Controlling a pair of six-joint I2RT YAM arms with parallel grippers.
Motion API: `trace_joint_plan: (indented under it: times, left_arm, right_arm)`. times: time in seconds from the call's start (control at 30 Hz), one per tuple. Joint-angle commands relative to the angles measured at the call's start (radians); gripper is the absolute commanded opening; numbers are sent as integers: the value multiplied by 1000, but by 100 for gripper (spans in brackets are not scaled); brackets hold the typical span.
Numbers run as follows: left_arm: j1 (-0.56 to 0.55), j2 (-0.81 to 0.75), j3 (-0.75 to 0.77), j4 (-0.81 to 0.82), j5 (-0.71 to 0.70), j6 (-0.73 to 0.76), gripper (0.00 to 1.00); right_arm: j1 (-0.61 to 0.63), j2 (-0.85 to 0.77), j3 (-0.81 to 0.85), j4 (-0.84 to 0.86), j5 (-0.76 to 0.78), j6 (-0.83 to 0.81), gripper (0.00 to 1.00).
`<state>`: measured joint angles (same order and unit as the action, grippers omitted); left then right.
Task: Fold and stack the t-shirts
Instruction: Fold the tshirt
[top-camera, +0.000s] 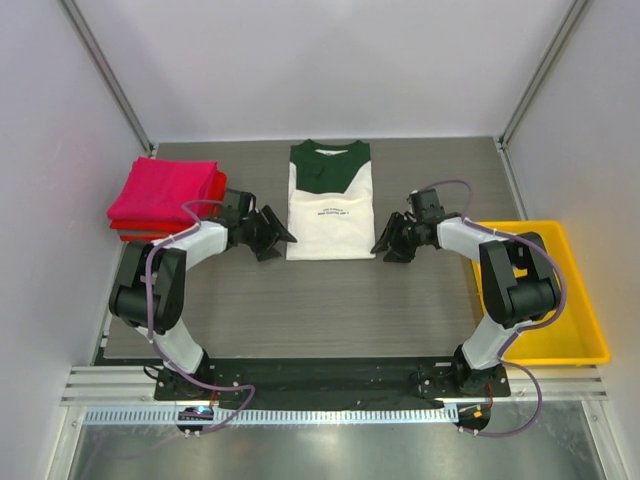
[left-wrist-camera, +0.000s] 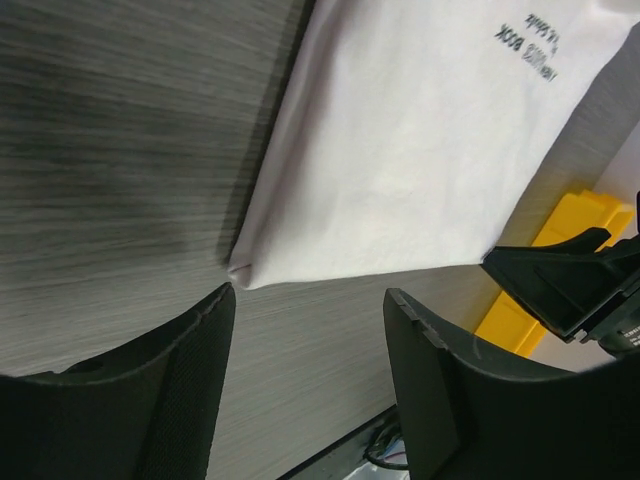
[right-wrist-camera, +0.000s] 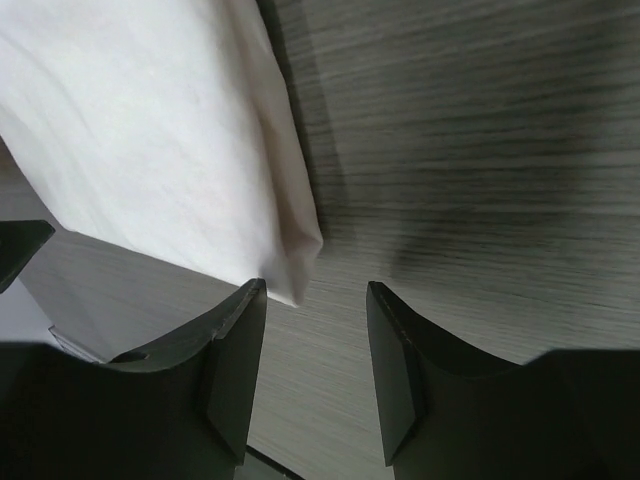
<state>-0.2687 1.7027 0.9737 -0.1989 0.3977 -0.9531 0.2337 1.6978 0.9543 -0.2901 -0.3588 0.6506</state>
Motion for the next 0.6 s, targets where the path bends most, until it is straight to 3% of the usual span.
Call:
trace_joint_plan:
  times: [0.0,0.23,0.43,0.57]
  left_arm:
    - [3,-54,-32,35,10,34,61]
    - [3,-41,-69,41,21,47,59]
    - [3,-31,-99,61,30,43,57]
    - [3,-31,-113,64,35,34,56]
  right_arm:
    - [9,-46,-29,97,-51,20,50]
    - [16,17,-61,163,-77,47,49]
    - [16,59,-65,207,-81,72,40]
    - [16,66,-68,210,-77,80,21]
